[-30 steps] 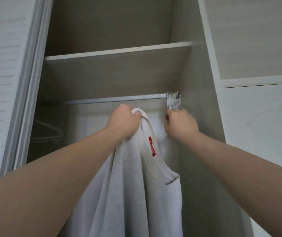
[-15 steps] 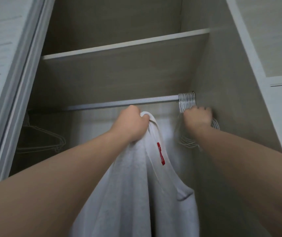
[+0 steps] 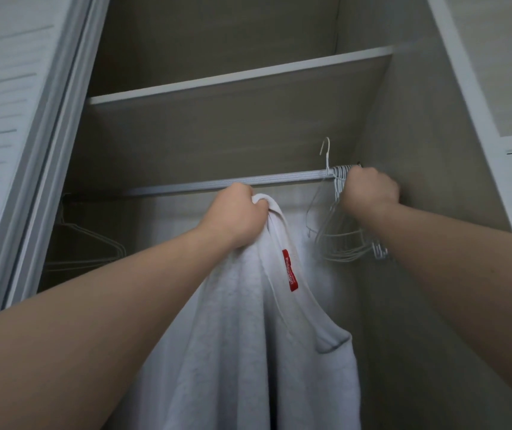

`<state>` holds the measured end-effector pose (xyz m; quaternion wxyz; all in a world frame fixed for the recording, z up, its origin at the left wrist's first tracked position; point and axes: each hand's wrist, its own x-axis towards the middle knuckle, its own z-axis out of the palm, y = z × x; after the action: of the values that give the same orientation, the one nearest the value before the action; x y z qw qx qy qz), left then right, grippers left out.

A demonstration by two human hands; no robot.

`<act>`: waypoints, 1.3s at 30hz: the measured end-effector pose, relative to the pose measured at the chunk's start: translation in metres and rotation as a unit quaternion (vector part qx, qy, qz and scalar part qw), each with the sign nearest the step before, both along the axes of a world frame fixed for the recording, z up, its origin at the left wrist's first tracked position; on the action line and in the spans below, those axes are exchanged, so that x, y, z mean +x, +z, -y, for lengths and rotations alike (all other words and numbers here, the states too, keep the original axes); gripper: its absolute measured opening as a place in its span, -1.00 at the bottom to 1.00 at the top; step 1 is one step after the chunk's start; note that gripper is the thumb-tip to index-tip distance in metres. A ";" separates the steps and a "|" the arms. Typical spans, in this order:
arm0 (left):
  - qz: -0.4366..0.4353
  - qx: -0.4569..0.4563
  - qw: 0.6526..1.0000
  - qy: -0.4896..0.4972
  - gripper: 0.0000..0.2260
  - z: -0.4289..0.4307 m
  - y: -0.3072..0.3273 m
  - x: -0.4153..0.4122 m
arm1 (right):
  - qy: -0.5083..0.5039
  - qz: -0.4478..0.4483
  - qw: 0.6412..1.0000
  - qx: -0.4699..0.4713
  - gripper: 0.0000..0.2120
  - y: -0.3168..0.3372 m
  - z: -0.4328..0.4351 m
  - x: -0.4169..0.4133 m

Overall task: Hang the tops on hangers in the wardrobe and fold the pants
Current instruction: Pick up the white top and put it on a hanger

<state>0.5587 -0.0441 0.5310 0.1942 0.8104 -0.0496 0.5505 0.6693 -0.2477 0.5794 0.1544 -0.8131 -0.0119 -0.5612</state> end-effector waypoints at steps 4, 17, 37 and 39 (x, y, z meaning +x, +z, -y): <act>0.012 -0.001 1.000 -0.008 -0.75 0.000 0.001 -0.019 | 0.065 0.006 0.996 0.054 -0.72 0.004 0.002 -0.032; 0.058 -0.022 0.995 -0.072 -0.76 0.023 -0.012 -0.132 | 0.358 0.069 0.901 0.235 -0.81 -0.075 0.043 -0.171; -0.081 0.058 0.977 -0.189 -0.79 0.109 -0.158 -0.255 | 0.439 -0.175 0.761 0.444 -0.82 -0.260 0.155 -0.386; -0.091 0.091 0.977 -0.169 -0.82 0.116 -0.169 -0.262 | 0.430 -0.164 0.779 0.426 -0.82 -0.267 0.167 -0.395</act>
<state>0.2962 -0.1603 0.3618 0.2136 0.8512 -0.2181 0.4270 0.2745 -0.4151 0.3120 0.7096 -0.6547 -0.0947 -0.2427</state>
